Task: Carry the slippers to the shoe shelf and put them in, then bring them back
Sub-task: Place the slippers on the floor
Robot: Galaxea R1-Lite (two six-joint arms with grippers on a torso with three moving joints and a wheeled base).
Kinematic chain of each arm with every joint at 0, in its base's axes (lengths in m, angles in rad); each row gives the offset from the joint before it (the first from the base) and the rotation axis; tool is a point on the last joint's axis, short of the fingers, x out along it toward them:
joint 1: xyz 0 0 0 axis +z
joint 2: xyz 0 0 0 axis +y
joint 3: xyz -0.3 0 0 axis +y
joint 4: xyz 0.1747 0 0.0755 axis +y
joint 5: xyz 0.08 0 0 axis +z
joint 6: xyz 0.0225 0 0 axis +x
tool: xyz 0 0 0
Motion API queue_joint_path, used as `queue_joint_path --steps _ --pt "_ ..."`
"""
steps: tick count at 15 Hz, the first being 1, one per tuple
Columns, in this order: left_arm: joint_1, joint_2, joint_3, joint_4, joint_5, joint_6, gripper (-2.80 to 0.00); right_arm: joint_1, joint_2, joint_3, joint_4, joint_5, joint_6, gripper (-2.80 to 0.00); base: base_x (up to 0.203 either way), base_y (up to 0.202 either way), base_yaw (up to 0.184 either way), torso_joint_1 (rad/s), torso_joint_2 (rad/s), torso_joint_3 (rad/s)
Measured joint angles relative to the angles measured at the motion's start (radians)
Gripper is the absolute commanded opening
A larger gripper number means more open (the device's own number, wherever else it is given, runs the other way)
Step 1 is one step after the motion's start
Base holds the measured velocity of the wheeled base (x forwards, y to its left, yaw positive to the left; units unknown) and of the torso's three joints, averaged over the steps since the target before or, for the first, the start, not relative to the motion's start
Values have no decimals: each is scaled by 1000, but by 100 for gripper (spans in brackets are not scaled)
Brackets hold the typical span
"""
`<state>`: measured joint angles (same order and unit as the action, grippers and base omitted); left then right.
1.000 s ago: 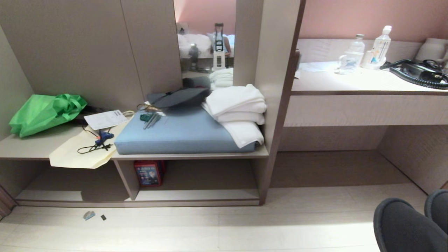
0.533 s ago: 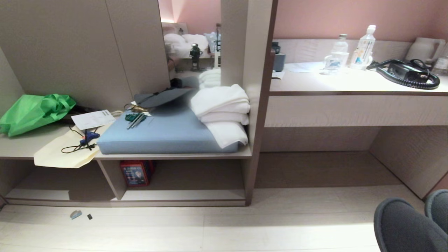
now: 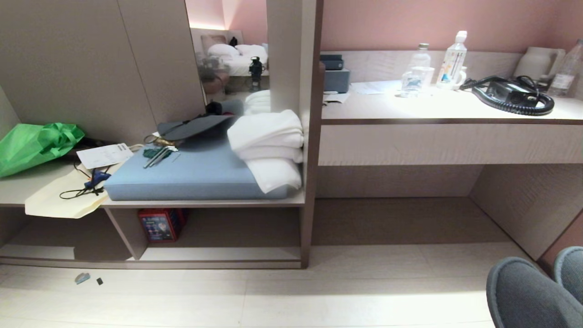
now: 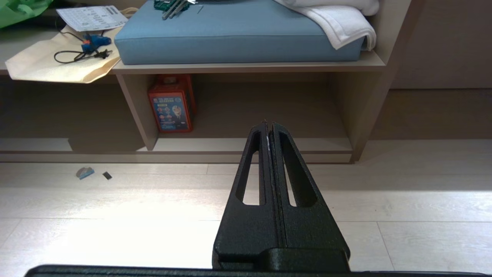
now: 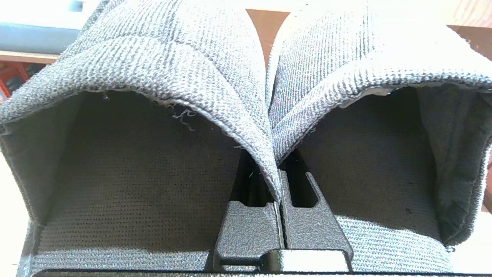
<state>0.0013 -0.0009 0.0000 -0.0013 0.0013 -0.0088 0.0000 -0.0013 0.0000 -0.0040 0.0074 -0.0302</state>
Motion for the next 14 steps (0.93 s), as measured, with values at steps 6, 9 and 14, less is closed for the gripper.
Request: queue_joint_path --steps 6,9,14 --pt "0 0 0 0 0 0 -280 0 0 0 0 0 0 -280 0 0 0 0 0 0" --pt "0 0 0 0 0 0 -280 0 0 0 0 0 -1 -280 0 0 0 -1 1 -25" --pt "0 0 0 0 0 0 -280 0 0 0 0 0 1 -280 0 0 0 2 2 -169"
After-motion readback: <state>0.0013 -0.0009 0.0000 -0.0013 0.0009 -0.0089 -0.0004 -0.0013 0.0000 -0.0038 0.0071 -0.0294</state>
